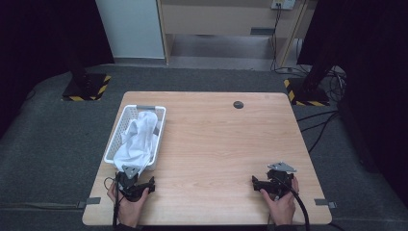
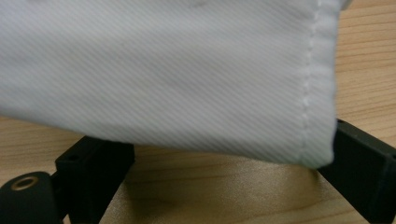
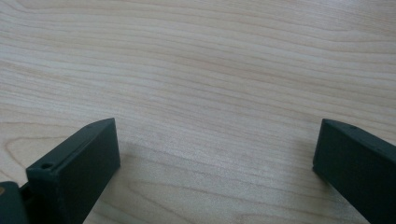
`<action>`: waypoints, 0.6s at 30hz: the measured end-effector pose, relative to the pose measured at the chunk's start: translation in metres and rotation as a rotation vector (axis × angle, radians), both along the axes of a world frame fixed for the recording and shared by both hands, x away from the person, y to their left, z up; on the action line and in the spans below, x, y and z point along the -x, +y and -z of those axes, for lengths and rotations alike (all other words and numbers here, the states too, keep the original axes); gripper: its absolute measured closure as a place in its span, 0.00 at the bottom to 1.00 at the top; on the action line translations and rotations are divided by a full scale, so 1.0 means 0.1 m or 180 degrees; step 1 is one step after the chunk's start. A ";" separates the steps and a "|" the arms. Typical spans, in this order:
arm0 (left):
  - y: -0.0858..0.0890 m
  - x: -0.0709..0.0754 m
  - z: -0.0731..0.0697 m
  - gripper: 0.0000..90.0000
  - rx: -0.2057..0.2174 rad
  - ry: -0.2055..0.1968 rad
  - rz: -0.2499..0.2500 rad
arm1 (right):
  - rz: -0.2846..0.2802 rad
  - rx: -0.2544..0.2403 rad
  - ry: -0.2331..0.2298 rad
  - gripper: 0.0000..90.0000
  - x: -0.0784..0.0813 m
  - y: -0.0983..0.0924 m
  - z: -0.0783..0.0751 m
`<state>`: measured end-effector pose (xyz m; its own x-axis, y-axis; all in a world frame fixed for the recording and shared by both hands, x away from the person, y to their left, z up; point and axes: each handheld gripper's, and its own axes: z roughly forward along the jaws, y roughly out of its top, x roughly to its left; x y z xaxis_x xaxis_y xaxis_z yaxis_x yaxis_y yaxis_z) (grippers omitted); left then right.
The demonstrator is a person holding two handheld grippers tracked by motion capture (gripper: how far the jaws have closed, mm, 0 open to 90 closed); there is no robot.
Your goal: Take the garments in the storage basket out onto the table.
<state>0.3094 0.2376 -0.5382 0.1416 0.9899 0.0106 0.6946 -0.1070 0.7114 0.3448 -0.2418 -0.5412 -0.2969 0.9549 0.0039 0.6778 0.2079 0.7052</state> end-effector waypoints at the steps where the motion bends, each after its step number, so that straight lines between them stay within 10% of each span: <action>1: 0.00 0.00 0.00 0.07 0.0000 0.0000 0.0000 | 0.0000 0.0000 0.0000 0.01 0.00 0.00 0.00; 18: 0.01 0.04 -0.02 0.11 0.0043 -0.0084 0.0022 | -0.0004 0.0004 -0.0002 0.01 0.00 0.00 0.00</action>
